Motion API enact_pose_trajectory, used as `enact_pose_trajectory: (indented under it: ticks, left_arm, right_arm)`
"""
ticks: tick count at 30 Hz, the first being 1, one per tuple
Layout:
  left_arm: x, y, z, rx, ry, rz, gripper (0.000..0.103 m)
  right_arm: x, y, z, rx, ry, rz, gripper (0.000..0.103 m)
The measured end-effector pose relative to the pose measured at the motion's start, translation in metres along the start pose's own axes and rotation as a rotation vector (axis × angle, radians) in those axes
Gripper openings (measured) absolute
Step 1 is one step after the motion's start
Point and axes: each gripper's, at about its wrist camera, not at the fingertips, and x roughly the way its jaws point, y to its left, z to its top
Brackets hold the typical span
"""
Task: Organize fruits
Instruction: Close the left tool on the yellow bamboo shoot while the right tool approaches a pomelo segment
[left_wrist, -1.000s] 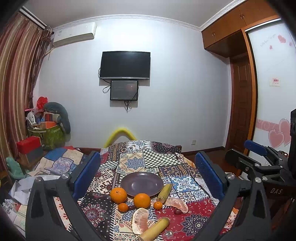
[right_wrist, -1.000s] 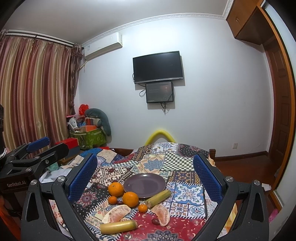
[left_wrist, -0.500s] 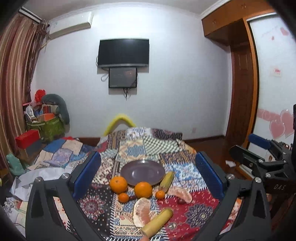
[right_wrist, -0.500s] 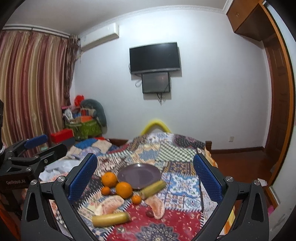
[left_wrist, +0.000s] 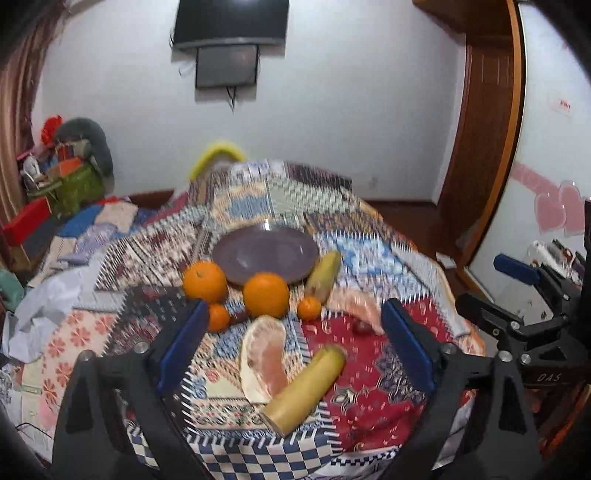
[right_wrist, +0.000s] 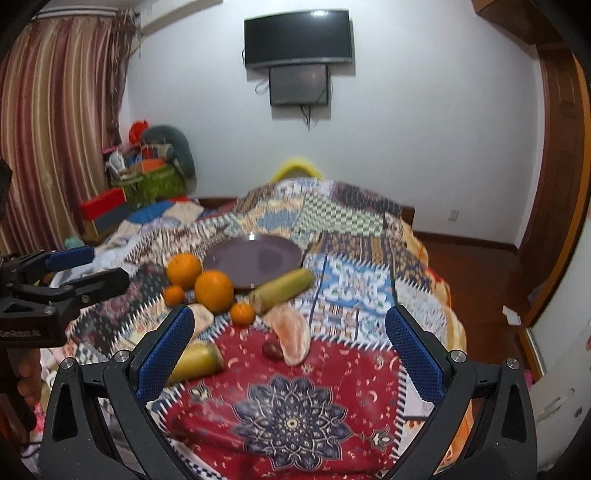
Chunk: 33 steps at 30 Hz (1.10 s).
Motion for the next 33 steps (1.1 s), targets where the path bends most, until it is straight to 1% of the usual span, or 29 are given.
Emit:
enact_pose_trajectory:
  ticks: [6, 9, 11, 16, 19, 20, 21, 26, 28, 29, 30, 32, 33]
  left_arm:
    - [0.046, 0.001, -0.025, -0.002, 0.157, -0.038, 0.074]
    - [0.063, 0.001, -0.035, -0.003, 0.213, -0.059, 0.072]
    - [0.07, 0.002, -0.04, 0.004, 0.243, -0.06, 0.071]
    - [0.086, 0.0, -0.053, 0.023, 0.308, -0.072, 0.07]
    - [0.094, -0.001, -0.058, 0.038, 0.332, -0.076, 0.069]
    - [0.097, -0.001, -0.06, 0.04, 0.343, -0.075, 0.065]
    - [0.101, -0.001, -0.061, 0.038, 0.357, -0.07, 0.064]
    - [0.103, 0.0, -0.063, 0.044, 0.348, -0.066, 0.064]
    - [0.103, -0.003, -0.064, 0.059, 0.348, -0.053, 0.064]
    - [0.104, -0.004, -0.063, 0.067, 0.348, -0.044, 0.062]
    - [0.104, -0.006, -0.063, 0.075, 0.348, -0.038, 0.054]
    - [0.104, -0.007, -0.061, 0.074, 0.355, -0.066, 0.046]
    - [0.105, -0.008, -0.06, 0.076, 0.357, -0.068, 0.044]
  right_arm:
    - [0.016, -0.004, -0.011, 0.01, 0.067, 0.009, 0.102]
    - [0.022, -0.006, -0.016, 0.01, 0.081, 0.011, 0.102]
    - [0.025, -0.008, -0.018, 0.01, 0.088, 0.006, 0.101]
    - [0.034, -0.014, -0.022, 0.011, 0.117, 0.012, 0.092]
    - [0.04, -0.016, -0.024, 0.017, 0.135, 0.029, 0.088]
    - [0.042, -0.017, -0.024, 0.018, 0.14, 0.034, 0.088]
    - [0.044, -0.018, -0.024, 0.019, 0.145, 0.038, 0.088]
    - [0.055, -0.023, -0.026, 0.041, 0.171, 0.069, 0.088]
    - [0.06, -0.025, -0.026, 0.051, 0.181, 0.078, 0.087]
    - [0.063, -0.026, -0.025, 0.054, 0.186, 0.082, 0.087]
    - [0.065, -0.027, -0.025, 0.057, 0.19, 0.086, 0.086]
    - [0.069, -0.029, -0.025, 0.062, 0.197, 0.093, 0.085]
    - [0.07, -0.029, -0.026, 0.063, 0.201, 0.096, 0.084]
